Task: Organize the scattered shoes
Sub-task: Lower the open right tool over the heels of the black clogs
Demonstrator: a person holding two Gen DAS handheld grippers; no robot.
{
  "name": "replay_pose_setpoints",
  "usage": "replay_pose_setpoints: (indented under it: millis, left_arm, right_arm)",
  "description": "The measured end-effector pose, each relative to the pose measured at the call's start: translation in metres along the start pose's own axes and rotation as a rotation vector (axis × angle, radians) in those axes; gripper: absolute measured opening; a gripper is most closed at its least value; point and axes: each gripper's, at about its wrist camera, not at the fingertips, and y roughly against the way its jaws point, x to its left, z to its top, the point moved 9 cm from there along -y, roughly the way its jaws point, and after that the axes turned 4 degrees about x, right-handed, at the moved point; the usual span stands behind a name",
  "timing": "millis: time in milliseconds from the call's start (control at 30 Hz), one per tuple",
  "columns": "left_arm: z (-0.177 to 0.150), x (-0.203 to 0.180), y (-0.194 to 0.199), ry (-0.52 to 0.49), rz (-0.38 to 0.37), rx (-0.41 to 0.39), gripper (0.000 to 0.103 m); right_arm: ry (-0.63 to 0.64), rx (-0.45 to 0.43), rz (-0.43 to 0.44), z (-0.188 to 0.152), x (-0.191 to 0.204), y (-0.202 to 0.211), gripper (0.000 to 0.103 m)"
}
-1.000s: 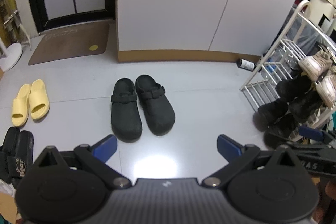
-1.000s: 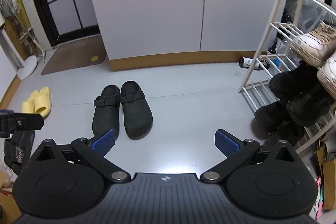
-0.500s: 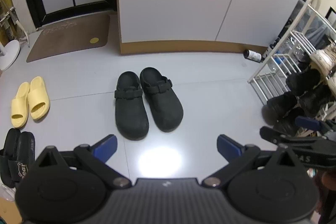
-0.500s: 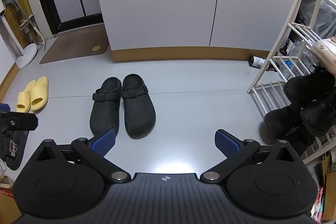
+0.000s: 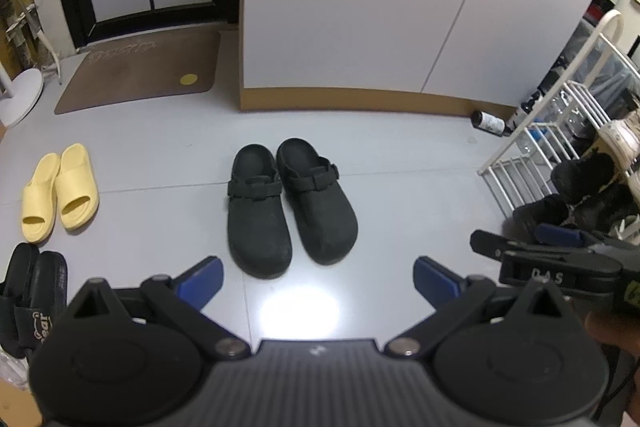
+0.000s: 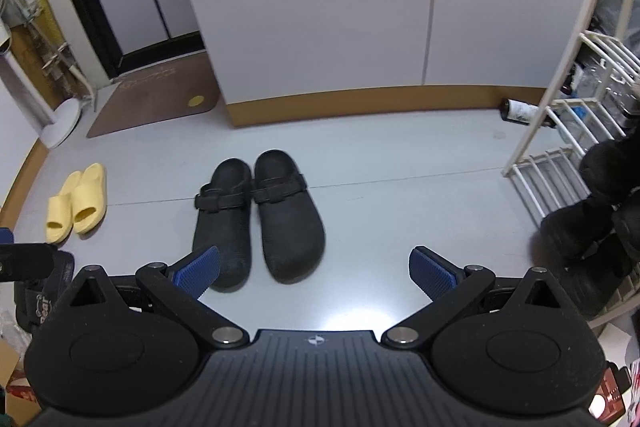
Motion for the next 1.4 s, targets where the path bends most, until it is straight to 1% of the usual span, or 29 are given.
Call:
replay_pose_setpoints:
  millis: [200, 300, 400, 500, 600, 633, 700, 800, 933, 1033, 1100, 1133, 1167, 1200, 1267, 1300, 1400]
  left_arm:
    - [0.007, 0.022, -0.019, -0.016, 0.06, 0.003, 0.102]
    - [0.011, 0.026, -0.023, 0.002, 0.054, -0.001, 0.102]
    - [0.018, 0.023, -0.025, -0.02, 0.062, -0.015, 0.102]
    - [0.023, 0.022, -0.029, -0.006, 0.044, -0.012, 0.102]
    - [0.028, 0.023, -0.032, -0.033, 0.069, -0.027, 0.102]
    - [0.03, 0.024, -0.035, -0.048, 0.085, -0.036, 0.102]
    - [0.035, 0.028, -0.052, -0.075, 0.12, -0.035, 0.102]
    - [0.037, 0.031, -0.069, -0.078, 0.106, -0.019, 0.102]
    - [0.037, 0.047, -0.106, -0.036, 0.098, -0.001, 0.102]
    - [0.029, 0.062, -0.134, 0.007, 0.085, 0.014, 0.102]
    - [0.025, 0.069, -0.146, 0.006, 0.091, 0.008, 0.102]
    - [0.022, 0.073, -0.151, 0.002, 0.102, -0.001, 0.102]
    - [0.019, 0.077, -0.156, 0.004, 0.105, -0.003, 0.102]
    - [0.015, 0.081, -0.161, 0.006, 0.107, -0.003, 0.102]
    - [0.009, 0.085, -0.169, 0.017, 0.086, 0.003, 0.102]
    - [0.004, 0.089, -0.175, 0.031, 0.074, 0.008, 0.102]
    - [-0.005, 0.101, -0.182, 0.045, 0.074, -0.001, 0.102]
  right_arm:
    - [0.015, 0.007, -0.011, 0.006, 0.011, -0.019, 0.103]
    - [0.027, 0.015, -0.005, 0.011, 0.016, -0.03, 0.103]
    - [0.038, 0.024, -0.002, 0.013, 0.018, -0.039, 0.103]
    - [0.041, 0.035, 0.003, 0.015, 0.017, -0.052, 0.103]
    - [0.042, 0.044, 0.011, 0.016, 0.015, -0.065, 0.103]
    - [0.044, 0.032, 0.013, 0.018, 0.014, -0.068, 0.103]
    - [0.053, 0.007, 0.021, 0.022, 0.014, -0.073, 0.103]
    - [0.073, 0.025, 0.064, 0.027, 0.017, -0.09, 0.103]
    - [0.104, 0.082, 0.091, 0.026, 0.019, -0.116, 0.103]
    - [0.12, 0.094, 0.098, 0.028, 0.023, -0.137, 0.103]
    - [0.09, 0.091, 0.125, 0.032, 0.027, -0.151, 0.102]
    - [0.083, 0.091, 0.138, 0.032, 0.03, -0.158, 0.101]
    - [0.088, 0.093, 0.147, 0.033, 0.034, -0.165, 0.096]
    - [0.1, 0.099, 0.15, 0.033, 0.038, -0.172, 0.094]
    - [0.114, 0.106, 0.152, 0.034, 0.043, -0.185, 0.088]
    - [0.114, 0.108, 0.155, 0.035, 0.045, -0.191, 0.087]
    - [0.101, 0.115, 0.161, 0.038, 0.049, -0.209, 0.085]
